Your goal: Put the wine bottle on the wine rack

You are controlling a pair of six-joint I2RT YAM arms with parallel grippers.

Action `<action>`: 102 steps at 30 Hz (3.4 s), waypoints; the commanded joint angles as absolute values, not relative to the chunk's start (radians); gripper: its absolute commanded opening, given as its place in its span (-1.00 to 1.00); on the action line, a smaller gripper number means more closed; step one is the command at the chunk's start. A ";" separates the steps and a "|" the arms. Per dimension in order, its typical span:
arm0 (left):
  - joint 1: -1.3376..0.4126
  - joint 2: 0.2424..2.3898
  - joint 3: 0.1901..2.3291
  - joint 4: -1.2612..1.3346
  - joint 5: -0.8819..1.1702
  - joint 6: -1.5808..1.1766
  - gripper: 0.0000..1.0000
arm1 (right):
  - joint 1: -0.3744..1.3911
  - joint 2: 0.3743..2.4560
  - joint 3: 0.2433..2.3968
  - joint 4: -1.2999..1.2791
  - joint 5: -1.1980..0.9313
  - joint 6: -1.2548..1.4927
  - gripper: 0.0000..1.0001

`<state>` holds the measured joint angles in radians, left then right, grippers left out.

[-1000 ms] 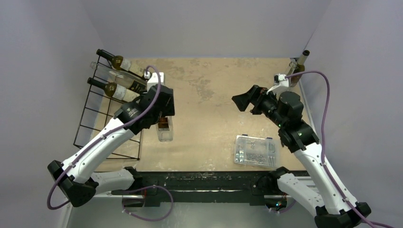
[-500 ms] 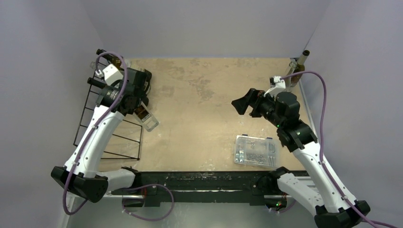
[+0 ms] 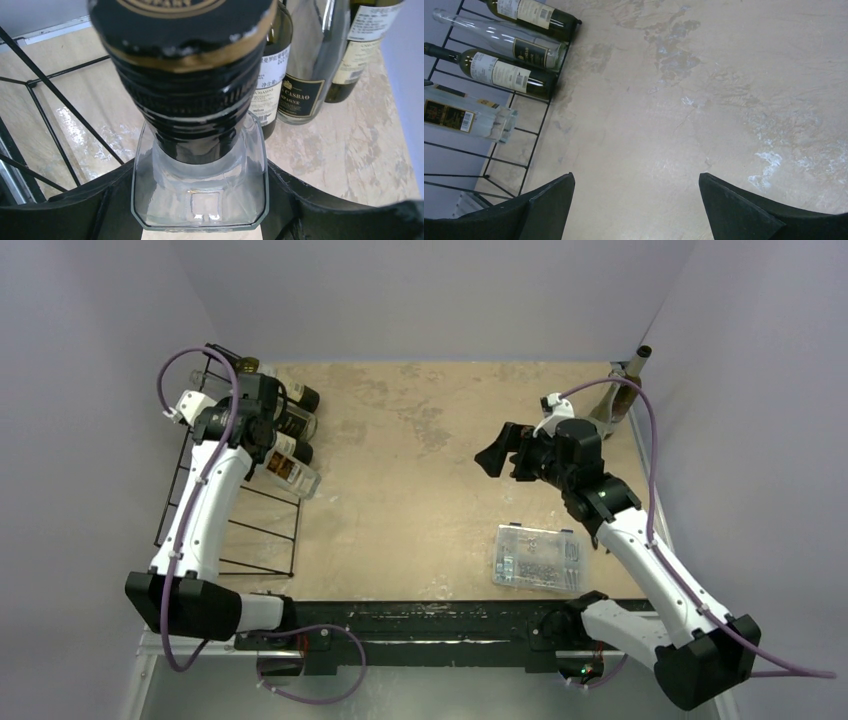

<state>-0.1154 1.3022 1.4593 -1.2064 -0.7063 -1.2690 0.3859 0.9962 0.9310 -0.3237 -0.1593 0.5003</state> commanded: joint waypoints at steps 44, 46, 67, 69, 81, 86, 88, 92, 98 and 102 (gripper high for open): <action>0.066 1.501 1.332 -1.010 -0.697 -1.492 -1.00 | 0.384 1.135 0.969 -0.255 -0.185 0.431 0.98; 0.069 1.507 1.332 -1.016 -0.694 -1.494 -1.00 | 0.384 1.135 0.968 -0.255 -0.186 0.433 0.98; 0.096 1.549 1.370 -1.124 -0.660 -1.545 -0.46 | 0.385 1.115 0.957 -0.263 -0.187 0.439 0.98; 0.097 1.548 1.367 -1.121 -0.656 -1.543 -0.32 | 0.384 1.110 0.955 -0.264 -0.186 0.440 0.98; 0.116 1.544 1.369 -1.118 -0.622 -1.496 0.08 | 0.384 1.076 0.951 -0.282 -0.193 0.458 0.98; 0.134 1.535 1.365 -1.119 -0.598 -1.477 0.35 | 0.384 1.058 0.951 -0.290 -0.197 0.471 0.98; 0.139 1.529 1.362 -1.116 -0.586 -1.467 0.46 | 0.384 1.047 0.950 -0.288 -0.198 0.477 0.98; 0.146 1.511 1.358 -1.109 -0.566 -1.444 0.73 | 0.384 1.027 0.939 -0.291 -0.198 0.484 0.98; 0.157 1.463 1.356 -1.100 -0.534 -1.396 1.00 | 0.384 1.005 0.927 -0.301 -0.195 0.495 0.98; 0.163 1.412 1.351 -1.098 -0.519 -1.361 1.00 | 0.384 0.986 0.926 -0.308 -0.192 0.507 0.98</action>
